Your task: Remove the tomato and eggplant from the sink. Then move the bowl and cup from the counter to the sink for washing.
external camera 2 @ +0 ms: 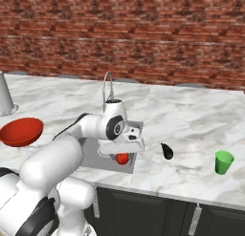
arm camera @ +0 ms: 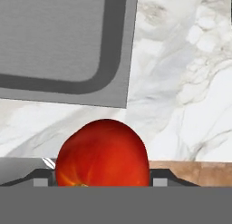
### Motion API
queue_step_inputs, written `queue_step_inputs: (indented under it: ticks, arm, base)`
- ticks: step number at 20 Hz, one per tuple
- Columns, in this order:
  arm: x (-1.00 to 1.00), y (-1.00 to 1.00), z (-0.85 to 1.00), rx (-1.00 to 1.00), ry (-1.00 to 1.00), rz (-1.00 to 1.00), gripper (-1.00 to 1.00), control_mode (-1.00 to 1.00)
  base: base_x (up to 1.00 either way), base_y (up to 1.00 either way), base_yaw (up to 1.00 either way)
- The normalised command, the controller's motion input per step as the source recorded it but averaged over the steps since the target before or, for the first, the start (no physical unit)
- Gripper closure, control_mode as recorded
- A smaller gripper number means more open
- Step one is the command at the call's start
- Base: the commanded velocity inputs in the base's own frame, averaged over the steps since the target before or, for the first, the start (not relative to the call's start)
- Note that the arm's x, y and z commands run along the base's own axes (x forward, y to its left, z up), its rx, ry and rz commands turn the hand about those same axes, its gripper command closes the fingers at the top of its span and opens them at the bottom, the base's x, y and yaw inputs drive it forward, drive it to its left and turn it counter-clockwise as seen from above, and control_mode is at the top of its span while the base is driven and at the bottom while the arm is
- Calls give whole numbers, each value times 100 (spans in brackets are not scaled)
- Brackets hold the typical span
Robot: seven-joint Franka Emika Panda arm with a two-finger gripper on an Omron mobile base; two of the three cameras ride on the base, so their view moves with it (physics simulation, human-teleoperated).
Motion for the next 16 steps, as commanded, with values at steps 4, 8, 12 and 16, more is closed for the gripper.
queue_step_inputs:
  ticks: [4, 8, 12, 16]
  arm:
    - [1, -31, 0, 10, 0, 10, 100, -100]
    - [5, -30, 0, 9, 0, 9, 100, -100]
    - [8, -29, 0, 10, 0, 6, 100, -100]
    - [10, -28, 0, 10, 0, 4, 100, -100]
  base:
    - [0, 0, 0]
    - [0, 0, 0]
    - [0, 0, 0]
    - [0, 0, 0]
